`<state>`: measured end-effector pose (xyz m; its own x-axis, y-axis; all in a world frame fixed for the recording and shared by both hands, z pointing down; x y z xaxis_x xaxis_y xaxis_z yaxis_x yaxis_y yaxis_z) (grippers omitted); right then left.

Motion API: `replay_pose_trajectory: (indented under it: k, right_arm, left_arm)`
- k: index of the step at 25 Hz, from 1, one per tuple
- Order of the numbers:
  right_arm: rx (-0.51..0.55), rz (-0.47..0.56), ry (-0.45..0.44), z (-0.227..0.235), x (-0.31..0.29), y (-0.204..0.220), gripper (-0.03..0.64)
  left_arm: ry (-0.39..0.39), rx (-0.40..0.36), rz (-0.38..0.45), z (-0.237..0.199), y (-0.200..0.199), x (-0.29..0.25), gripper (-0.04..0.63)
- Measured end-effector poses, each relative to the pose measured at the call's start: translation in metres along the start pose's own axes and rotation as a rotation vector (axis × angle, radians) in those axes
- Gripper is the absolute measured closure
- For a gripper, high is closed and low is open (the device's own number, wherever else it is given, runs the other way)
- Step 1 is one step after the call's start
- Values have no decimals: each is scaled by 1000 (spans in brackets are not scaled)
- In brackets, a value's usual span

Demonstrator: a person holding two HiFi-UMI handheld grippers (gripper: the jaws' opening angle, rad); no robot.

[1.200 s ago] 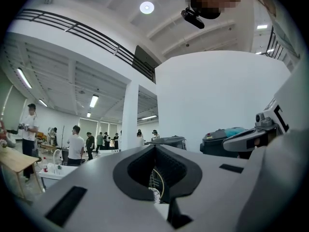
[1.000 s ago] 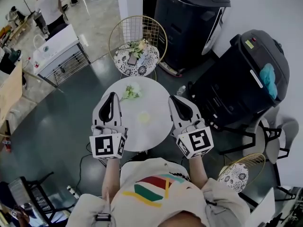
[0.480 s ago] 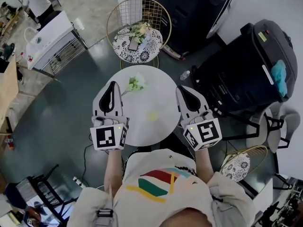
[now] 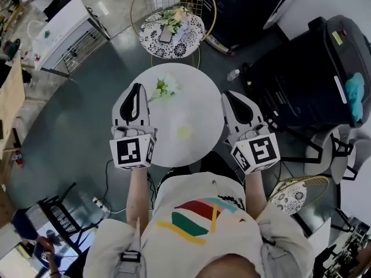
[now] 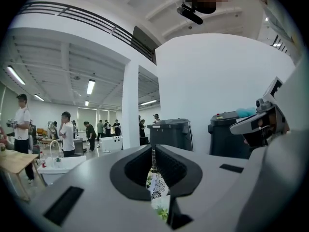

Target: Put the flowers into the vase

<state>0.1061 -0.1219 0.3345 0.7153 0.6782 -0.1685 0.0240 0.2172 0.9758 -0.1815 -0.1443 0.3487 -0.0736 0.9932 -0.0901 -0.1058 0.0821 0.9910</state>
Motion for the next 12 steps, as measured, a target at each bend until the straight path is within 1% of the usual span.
replay_pose_trajectory:
  k: [2,4,6,8,9,12]
  right_arm:
    - [-14,-9,-2,6,0,3,604]
    - [-29,-18,-5,11,0,7,604]
    - [-47,-24,-8,15,-1,12,604]
    - [-66,-37,-15,17,-2,17,604]
    - [-76,-46,-19,18,-3,20,604]
    - [-102,-90,-27,17,-6,32,604]
  left_arm:
    - [20,-5,7,1,5,-8,576]
    - [40,-3,14,2,13,-18,370]
    - [66,-10,-19,2,24,-30,280]
    - [125,-43,-83,5,42,-46,237]
    - [174,-69,-124,7,55,-55,227]
    - [353,-170,-275,14,101,-79,218]
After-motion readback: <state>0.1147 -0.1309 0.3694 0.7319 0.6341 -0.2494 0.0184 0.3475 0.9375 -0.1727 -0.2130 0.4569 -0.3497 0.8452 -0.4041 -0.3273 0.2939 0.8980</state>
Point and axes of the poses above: the fingertips, and each gripper's own axes: x backward along the fingers, z to its right, y out of its underside, the point moved 10 cm from there along x, backward along the fingers, and after that the axes turned 15 degrees about -y, right-handed, at the moved point
